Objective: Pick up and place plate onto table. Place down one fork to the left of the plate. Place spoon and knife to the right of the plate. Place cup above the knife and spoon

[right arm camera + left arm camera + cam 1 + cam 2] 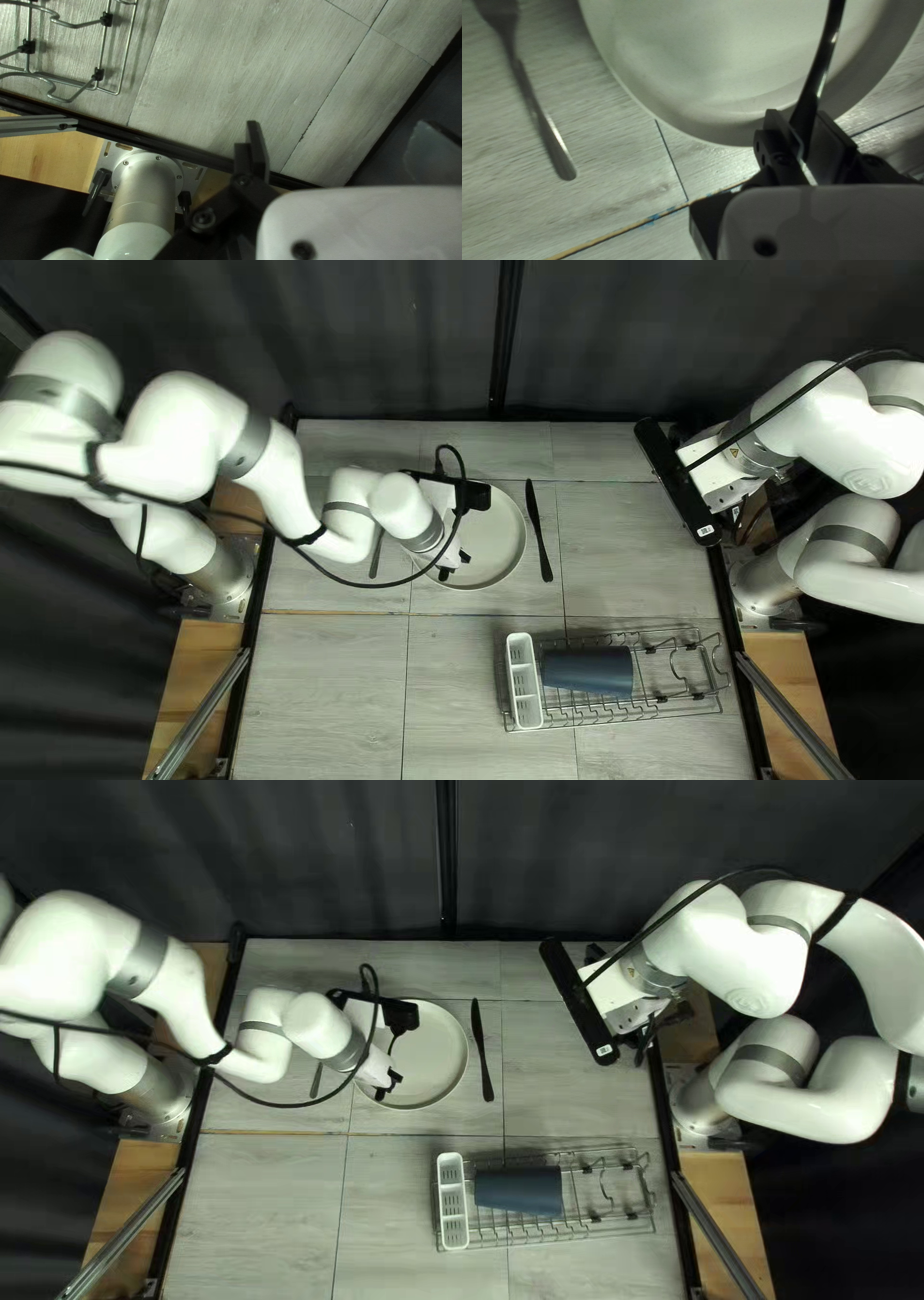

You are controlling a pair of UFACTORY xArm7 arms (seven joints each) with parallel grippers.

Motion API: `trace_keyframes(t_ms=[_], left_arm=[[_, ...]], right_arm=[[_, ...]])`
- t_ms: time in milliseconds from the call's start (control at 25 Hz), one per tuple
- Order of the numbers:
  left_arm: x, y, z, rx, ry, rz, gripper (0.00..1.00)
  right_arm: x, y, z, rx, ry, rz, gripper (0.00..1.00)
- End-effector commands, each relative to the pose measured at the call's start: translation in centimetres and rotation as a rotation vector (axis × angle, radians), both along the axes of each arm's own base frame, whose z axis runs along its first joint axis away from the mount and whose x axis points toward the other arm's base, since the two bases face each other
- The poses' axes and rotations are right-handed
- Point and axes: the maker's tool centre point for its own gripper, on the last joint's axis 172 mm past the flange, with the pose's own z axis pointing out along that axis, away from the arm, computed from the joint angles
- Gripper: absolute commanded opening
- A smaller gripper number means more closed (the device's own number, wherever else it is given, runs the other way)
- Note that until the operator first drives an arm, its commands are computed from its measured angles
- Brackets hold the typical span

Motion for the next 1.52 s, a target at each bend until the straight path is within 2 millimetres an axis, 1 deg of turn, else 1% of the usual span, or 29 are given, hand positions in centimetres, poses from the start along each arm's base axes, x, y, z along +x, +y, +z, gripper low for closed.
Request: trace_keyframes(t_ms=[40, 120, 240, 280, 320, 360, 440, 560, 640, 680, 760, 800, 840, 880, 920, 960, 1000, 1040, 1080, 1160, 1200, 1240, 1280, 1520], left_arm=[[0.4, 0.3, -1.3, -0.016, 0.017, 0.007, 0.02], [0.5, 0.6, -1.9, -0.022, 0.029, 0.011, 0.02], [0.7, 0.7, -2.1, -0.028, 0.036, 0.011, 0.09], [0.7, 0.7, -2.1, -0.030, 0.037, 0.011, 0.77], [0.8, 0.7, -2.0, -0.033, 0.038, 0.009, 0.86], [0.8, 0.7, -1.9, -0.035, 0.038, 0.009, 1.00], [0.7, 0.8, -1.0, -0.034, 0.036, 0.007, 1.00], [-0.3, 1.5, 1.0, -0.018, 0.039, 0.007, 1.00], [-1.9, 2.5, 3.1, 0.001, 0.034, 0.007, 1.00], [-3.1, 3.0, 4.6, 0.014, 0.028, 0.006, 1.00], [-4.9, 3.6, 6.6, 0.033, 0.018, 0.003, 1.00], [-6.4, 4.0, 8.5, 0.050, 0.008, -0.001, 1.00], [-7.2, 4.2, 9.5, 0.058, 0.004, -0.003, 1.00], [-8.8, 4.5, 11.6, 0.076, -0.001, -0.006, 1.00], [-9.8, 4.7, 12.9, 0.088, -0.004, -0.008, 1.00], [-10.6, 4.8, 13.9, 0.096, -0.006, -0.010, 1.00], [-12.0, 4.8, 16.0, 0.113, -0.012, -0.017, 1.00], [-12.4, 4.7, 16.7, 0.120, -0.015, -0.023, 1.00], [-13.4, 4.5, 18.4, 0.135, -0.018, -0.049, 1.00], [-14.5, 4.0, 20.3, 0.154, -0.023, -0.118, 1.00], [-15.4, 3.8, 21.5, 0.164, -0.024, -0.195, 1.00], [-15.7, 3.7, 21.9, 0.167, -0.024, -0.234, 1.00], [-16.7, 3.2, 23.2, 0.174, -0.034, -0.315, 1.00], [-16.8, 3.2, 23.3, 0.175, -0.036, -0.331, 1.00]], right_arm=[[0.0, 0.0, 0.0, 0.000, 0.000, 0.000, 1.00], [0.0, 0.0, 0.0, 0.000, 0.000, 0.000, 1.00], [0.0, 0.0, 0.0, 0.000, 0.000, 0.000, 1.00], [0.0, 0.0, 0.0, 0.000, 0.000, 0.000, 1.00], [0.0, 0.0, 0.0, 0.000, 0.000, 0.000, 1.00], [0.0, 0.0, 0.0, 0.000, 0.000, 0.000, 1.00], [0.0, 0.0, 0.0, 0.000, 0.000, 0.000, 1.00], [0.0, 0.0, 0.0, 0.000, 0.000, 0.000, 1.00], [0.0, 0.0, 0.0, 0.000, 0.000, 0.000, 1.00], [0.0, 0.0, 0.0, 0.000, 0.000, 0.000, 1.00], [0.0, 0.0, 0.0, 0.000, 0.000, 0.000, 1.00], [0.0, 0.0, 0.0, 0.000, 0.000, 0.000, 1.00], [0.0, 0.0, 0.0, 0.000, 0.000, 0.000, 1.00], [0.0, 0.0, 0.0, 0.000, 0.000, 0.000, 1.00], [0.0, 0.0, 0.0, 0.000, 0.000, 0.000, 1.00], [0.0, 0.0, 0.0, 0.000, 0.000, 0.000, 1.00], [0.0, 0.0, 0.0, 0.000, 0.000, 0.000, 1.00], [0.0, 0.0, 0.0, 0.000, 0.000, 0.000, 1.00], [0.0, 0.0, 0.0, 0.000, 0.000, 0.000, 1.00], [0.0, 0.0, 0.0, 0.000, 0.000, 0.000, 1.00], [0.0, 0.0, 0.0, 0.000, 0.000, 0.000, 1.00], [0.0, 0.0, 0.0, 0.000, 0.000, 0.000, 1.00], [0.0, 0.0, 0.0, 0.000, 0.000, 0.000, 1.00], [0.0, 0.0, 0.0, 0.000, 0.000, 0.000, 1.00]])
